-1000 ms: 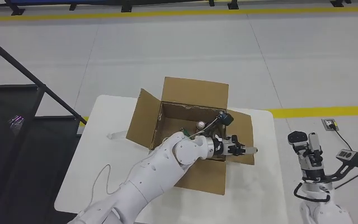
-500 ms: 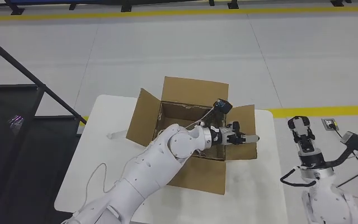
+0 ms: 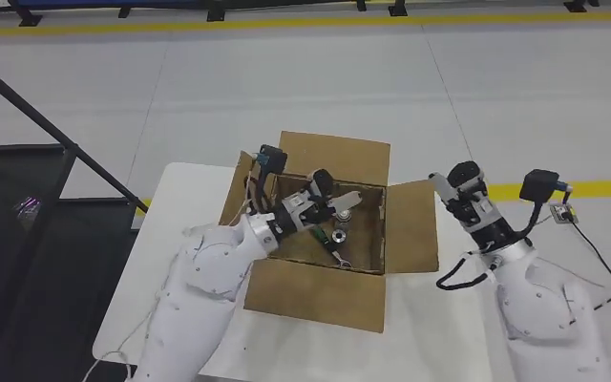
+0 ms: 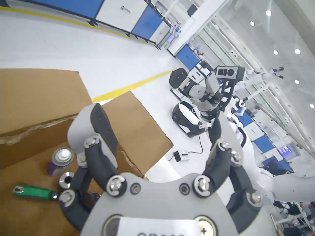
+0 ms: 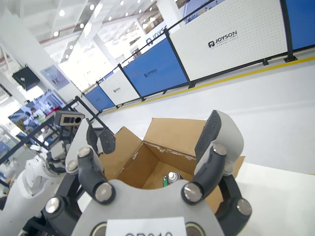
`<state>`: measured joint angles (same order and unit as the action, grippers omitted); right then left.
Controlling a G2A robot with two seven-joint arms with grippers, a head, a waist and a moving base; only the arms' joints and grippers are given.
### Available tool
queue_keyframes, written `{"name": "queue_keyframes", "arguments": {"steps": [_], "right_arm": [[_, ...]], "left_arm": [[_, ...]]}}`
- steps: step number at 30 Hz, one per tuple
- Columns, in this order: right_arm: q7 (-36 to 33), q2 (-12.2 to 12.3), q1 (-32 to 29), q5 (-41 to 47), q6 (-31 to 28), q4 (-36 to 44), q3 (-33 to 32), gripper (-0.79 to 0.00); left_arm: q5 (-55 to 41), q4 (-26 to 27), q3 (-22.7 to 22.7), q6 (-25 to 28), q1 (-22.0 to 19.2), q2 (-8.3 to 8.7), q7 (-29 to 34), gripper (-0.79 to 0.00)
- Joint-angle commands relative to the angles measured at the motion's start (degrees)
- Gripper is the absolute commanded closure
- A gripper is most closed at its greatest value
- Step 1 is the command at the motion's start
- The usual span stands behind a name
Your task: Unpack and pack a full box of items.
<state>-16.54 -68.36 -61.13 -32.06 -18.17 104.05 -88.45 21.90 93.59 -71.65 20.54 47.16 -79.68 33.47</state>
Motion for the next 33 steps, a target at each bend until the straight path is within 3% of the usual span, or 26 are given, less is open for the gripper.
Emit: {"name": "queue_keyframes", "arguments": {"steps": [1, 6, 10, 16, 21, 33], "right_arm": [[-5.16, 0.01, 3.20, -3.99, 1.47, -0.94, 3.49, -0.785], [-16.28, -0.62, 11.52, -10.39, 5.00, -4.63, 13.56, -0.785], [-24.70, -1.66, 18.16, -14.31, 6.91, -9.51, 22.30, -0.785], [-35.31, -3.73, 26.30, -17.92, 10.42, -18.10, 32.95, -0.785], [-36.77, -5.77, 31.13, -20.55, 16.22, -27.27, 38.64, -0.785], [-29.65, -10.61, 38.24, -16.93, 20.52, -47.19, 44.70, -0.785]], "left_arm": [[0.85, 4.38, -5.08, -0.66, 4.00, 0.88, -0.17, -0.785], [0.10, 10.42, -15.19, -1.15, 12.02, 2.38, -1.47, -0.785], [-2.98, 12.07, -21.70, -0.44, 17.89, 3.15, -3.05, -0.785], [-5.61, 12.42, -25.14, 1.36, 23.67, 3.67, -5.59, -0.785], [-5.61, 12.36, -24.96, 1.79, 24.39, 3.75, -5.94, -0.785], [-5.61, 12.36, -24.96, 1.79, 24.39, 3.75, -5.94, -0.785]]}}
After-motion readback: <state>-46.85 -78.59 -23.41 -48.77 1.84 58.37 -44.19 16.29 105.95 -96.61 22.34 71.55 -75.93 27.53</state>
